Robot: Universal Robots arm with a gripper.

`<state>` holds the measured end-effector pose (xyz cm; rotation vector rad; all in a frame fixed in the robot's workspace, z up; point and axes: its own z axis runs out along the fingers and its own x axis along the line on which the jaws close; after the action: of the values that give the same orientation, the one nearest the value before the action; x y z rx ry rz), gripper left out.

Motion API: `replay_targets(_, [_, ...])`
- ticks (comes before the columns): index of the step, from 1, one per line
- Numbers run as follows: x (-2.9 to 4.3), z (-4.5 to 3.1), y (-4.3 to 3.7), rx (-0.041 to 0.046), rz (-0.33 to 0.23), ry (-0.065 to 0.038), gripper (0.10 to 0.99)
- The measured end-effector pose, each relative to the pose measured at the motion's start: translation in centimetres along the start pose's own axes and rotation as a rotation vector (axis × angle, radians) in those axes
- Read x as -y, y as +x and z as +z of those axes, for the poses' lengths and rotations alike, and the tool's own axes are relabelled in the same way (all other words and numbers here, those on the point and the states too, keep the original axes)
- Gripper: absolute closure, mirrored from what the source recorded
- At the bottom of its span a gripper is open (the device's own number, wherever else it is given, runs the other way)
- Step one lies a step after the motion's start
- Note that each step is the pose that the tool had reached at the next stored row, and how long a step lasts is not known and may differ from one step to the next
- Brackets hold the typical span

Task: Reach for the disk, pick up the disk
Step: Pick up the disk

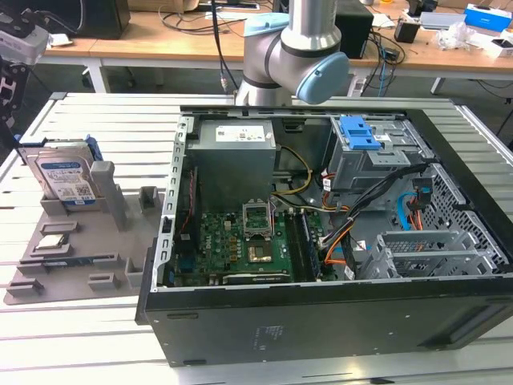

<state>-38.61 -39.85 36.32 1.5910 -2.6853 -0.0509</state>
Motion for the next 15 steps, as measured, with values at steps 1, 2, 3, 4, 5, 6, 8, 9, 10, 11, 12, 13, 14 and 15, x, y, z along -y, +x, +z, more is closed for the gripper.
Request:
replay_targets(1, [0.0, 0.0, 0.0, -0.0003, -0.01, 0.0, 0.98])
replay_targets(2, [0.0, 0.0, 0.0, -0.0008, -0.023, 0.0, 0.98])
replay_targets(3, [0.0, 0.0, 0.0, -0.0011, -0.031, 0.0, 0.98])
replay_targets(4, [0.0, 0.0, 0.0, -0.0013, -0.036, 0.0, 0.98])
replay_targets(5, [0.0, 0.0, 0.0, -0.0017, -0.046, 0.0, 0.98])
replay_targets(6, [0.0, 0.0, 0.0, -0.0021, -0.056, 0.0, 0.98])
replay_targets(8, [0.0, 0.0, 0.0, -0.0029, -0.078, 0.0, 0.98])
replay_targets(9, [0.0, 0.0, 0.0, -0.0034, -0.091, 0.0, 0.98])
replay_targets(10, [0.0, 0.01, 0.0, -0.0038, -0.1, 0.0, 0.98])
replay_targets(11, [0.0, 0.0, 0.0, -0.004, -0.107, 0.0, 0.98])
replay_targets(12, [0.0, 0.0, 0.0, -0.0043, -0.114, 0.0, 0.98])
replay_targets(13, [0.0, 0.0, 0.0, -0.0047, -0.125, 0.0, 0.98])
replay_targets(14, [0.0, 0.0, 0.0, -0.0051, -0.136, 0.0, 0.98])
replay_targets(15, [0.0, 0.0, 0.0, -0.0054, -0.142, 0.0, 0.98])
